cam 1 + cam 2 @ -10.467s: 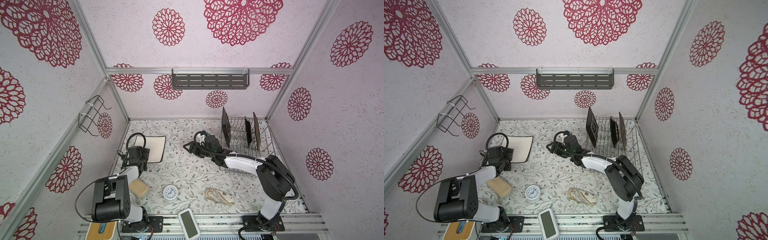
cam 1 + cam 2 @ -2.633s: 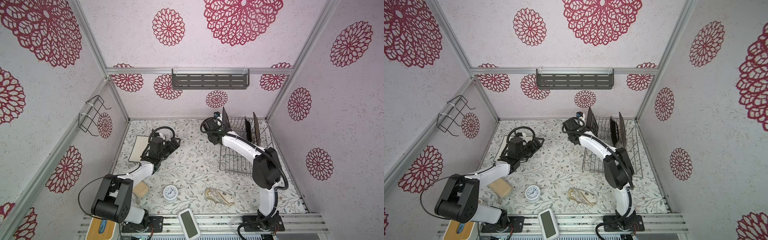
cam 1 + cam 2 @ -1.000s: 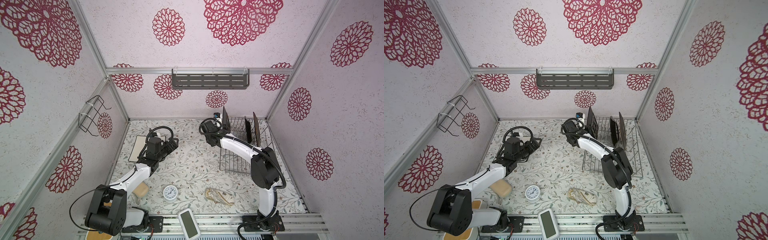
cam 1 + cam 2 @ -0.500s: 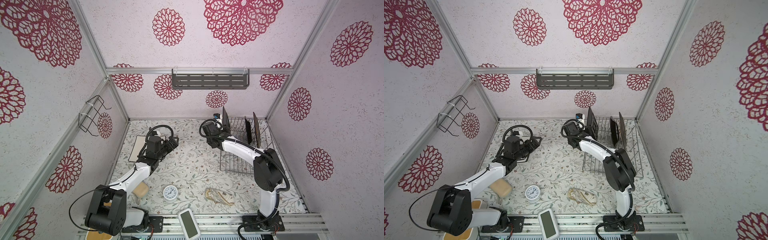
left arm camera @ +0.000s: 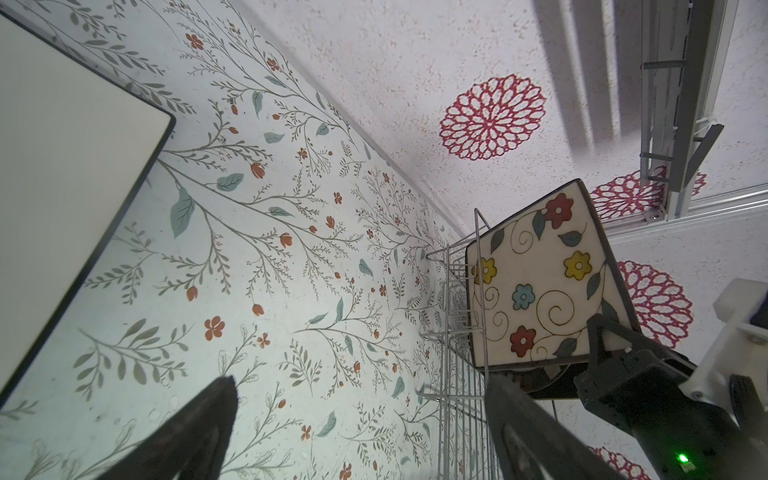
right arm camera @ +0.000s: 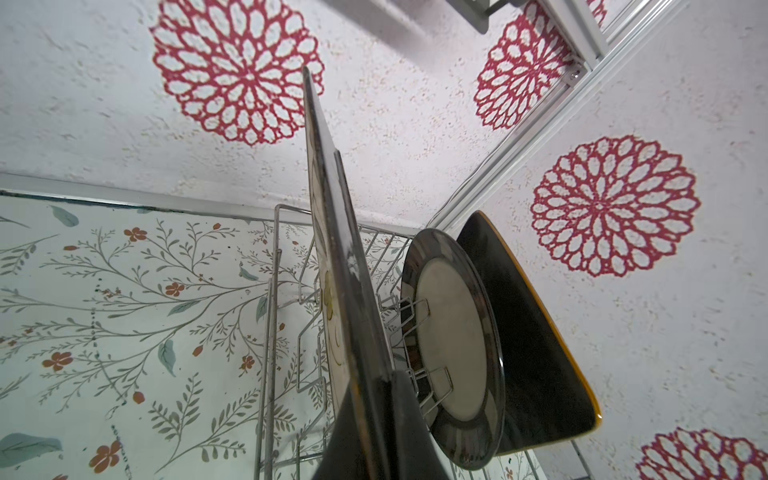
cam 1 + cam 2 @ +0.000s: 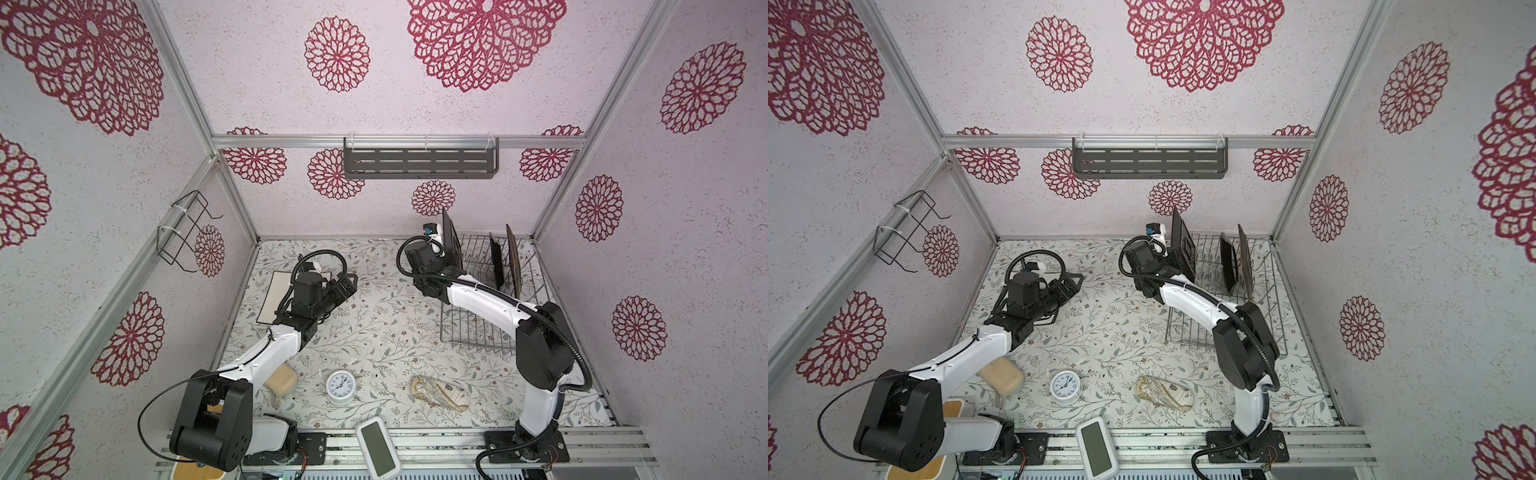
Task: Unload the plates from the dish rack
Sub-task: 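Lift the flowered plate up out of the rack with the right gripper, then swing the flowered plate toward the left gripper with the right gripper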
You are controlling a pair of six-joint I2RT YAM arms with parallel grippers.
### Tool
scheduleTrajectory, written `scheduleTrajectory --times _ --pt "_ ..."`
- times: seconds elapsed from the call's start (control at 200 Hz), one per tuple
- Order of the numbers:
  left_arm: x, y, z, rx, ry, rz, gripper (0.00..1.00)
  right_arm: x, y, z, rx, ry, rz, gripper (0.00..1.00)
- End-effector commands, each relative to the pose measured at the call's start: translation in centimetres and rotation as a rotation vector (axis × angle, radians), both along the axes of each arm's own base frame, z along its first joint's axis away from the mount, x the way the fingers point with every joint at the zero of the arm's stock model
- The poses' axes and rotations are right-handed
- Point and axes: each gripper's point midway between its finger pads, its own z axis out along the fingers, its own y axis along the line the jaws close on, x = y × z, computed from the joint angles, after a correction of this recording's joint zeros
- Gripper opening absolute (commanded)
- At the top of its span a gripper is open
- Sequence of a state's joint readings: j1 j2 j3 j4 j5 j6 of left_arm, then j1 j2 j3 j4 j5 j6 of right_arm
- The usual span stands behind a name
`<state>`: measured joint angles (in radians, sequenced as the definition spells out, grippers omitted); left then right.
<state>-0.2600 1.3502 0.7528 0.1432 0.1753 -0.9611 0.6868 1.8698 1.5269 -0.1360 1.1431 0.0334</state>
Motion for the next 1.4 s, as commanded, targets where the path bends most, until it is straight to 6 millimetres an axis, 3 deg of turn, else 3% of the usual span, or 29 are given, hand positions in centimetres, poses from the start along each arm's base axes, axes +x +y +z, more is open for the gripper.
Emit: scheduleTrajectory --times 0.0,0.255,0.395,0.636,0.951,1.066,1.396 --pt "0.4 -0.1 1.7 -0.008 -0.039 -0.008 0.97 -2.7 -3.0 10.2 0.106 -0.270 -0.146 0.00" --pt "0.5 -0.2 1.9 -0.008 -0.043 -0.012 0.97 -4.0 -3.2 11.6 0.126 -0.292 -0.135 0.00" --pt "0.7 0.7 2.0 0.035 -0.047 0.019 0.97 -5.0 -3.3 12.7 0.157 -0.311 -0.114 0.00" --pt "0.9 0.8 2.8 0.034 -0.062 0.028 0.97 -7.1 -3.7 14.8 0.283 -0.334 -0.024 0.00" --pt "1.3 0.4 2.0 0.004 -0.043 0.027 0.97 -10.5 -4.8 17.4 0.444 -0.368 0.106 0.00" --pt "1.4 0.2 2.0 -0.028 -0.050 0.029 0.97 -11.5 -4.6 17.6 0.545 -0.367 0.175 0.00" --pt "1.6 -0.1 1.8 -0.054 -0.064 0.021 0.97 -13.4 -1.5 16.5 0.856 -0.303 0.401 0.00"
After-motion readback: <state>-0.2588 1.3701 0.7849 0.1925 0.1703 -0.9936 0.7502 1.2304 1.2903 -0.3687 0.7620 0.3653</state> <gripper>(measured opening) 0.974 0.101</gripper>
